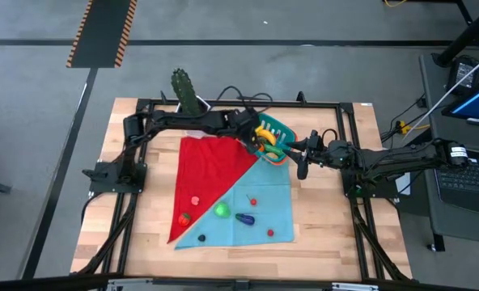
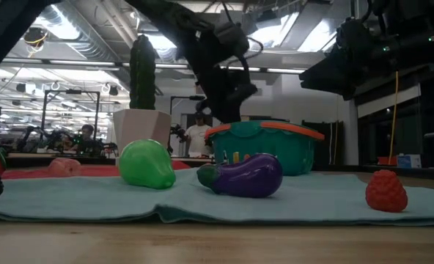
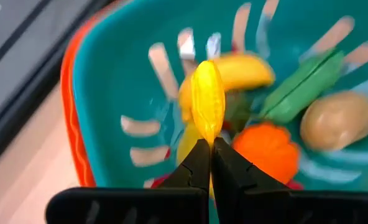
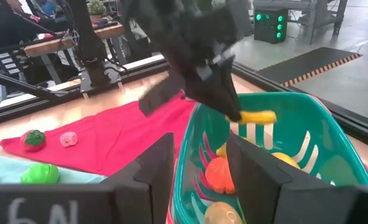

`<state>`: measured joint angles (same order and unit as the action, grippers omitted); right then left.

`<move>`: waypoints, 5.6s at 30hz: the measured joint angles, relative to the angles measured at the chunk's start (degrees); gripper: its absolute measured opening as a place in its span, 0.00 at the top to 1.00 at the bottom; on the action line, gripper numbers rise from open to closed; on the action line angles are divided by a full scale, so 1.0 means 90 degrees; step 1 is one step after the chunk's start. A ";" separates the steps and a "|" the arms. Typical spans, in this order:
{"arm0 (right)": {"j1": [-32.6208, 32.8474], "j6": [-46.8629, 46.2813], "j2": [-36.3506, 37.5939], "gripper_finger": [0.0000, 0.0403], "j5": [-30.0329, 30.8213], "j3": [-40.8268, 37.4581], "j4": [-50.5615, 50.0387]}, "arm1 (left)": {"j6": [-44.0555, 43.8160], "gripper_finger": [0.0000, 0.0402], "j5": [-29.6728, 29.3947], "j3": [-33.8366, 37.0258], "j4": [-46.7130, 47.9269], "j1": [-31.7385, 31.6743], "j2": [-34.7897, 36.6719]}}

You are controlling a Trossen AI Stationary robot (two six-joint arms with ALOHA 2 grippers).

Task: Pick and placing Produce into tupperware
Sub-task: Put the yellow corn into the blue basket, then put the red raspberry into the blue basket

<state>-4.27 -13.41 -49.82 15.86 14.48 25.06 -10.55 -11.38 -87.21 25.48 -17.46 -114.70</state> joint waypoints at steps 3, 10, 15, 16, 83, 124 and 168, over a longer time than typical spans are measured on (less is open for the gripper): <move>0.0000 0.0007 0.0000 0.63 0.0000 0.0000 -0.0015 | 0.0046 1.00 0.0002 -0.0144 0.0054 -0.0006 -0.0118; 0.0000 0.0012 0.0000 0.63 0.0000 0.0000 -0.0049 | 0.0068 1.00 0.0079 -0.0152 0.0443 -0.0056 -0.0118; 0.0000 0.0012 0.0000 0.63 0.0000 0.0000 -0.0051 | 0.0068 0.99 0.0168 -0.0152 0.0645 -0.0118 -0.0118; 0.0000 0.0012 0.0000 0.63 0.0000 0.0000 -0.0051 | 0.0068 0.99 0.0166 -0.0152 0.0609 -0.0118 -0.0118; 0.0225 0.0523 -0.0158 0.56 -0.1610 0.0308 -0.0421 | 0.0686 0.86 -0.0131 0.7797 -0.5834 0.2565 0.6423; 0.3787 -0.1498 -0.4199 0.53 -0.0048 0.4990 -0.5713 | 0.0508 0.98 -0.0148 0.8374 -0.5686 0.3464 0.7442; 0.4544 -0.2509 -0.6334 0.53 -0.0100 0.5717 -0.5811 | 0.0517 0.97 -0.0160 0.8374 -0.5443 0.3780 0.7440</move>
<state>36.62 -35.99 -106.83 14.96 65.93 -27.24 -5.89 -12.82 -11.84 -23.51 16.56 -47.75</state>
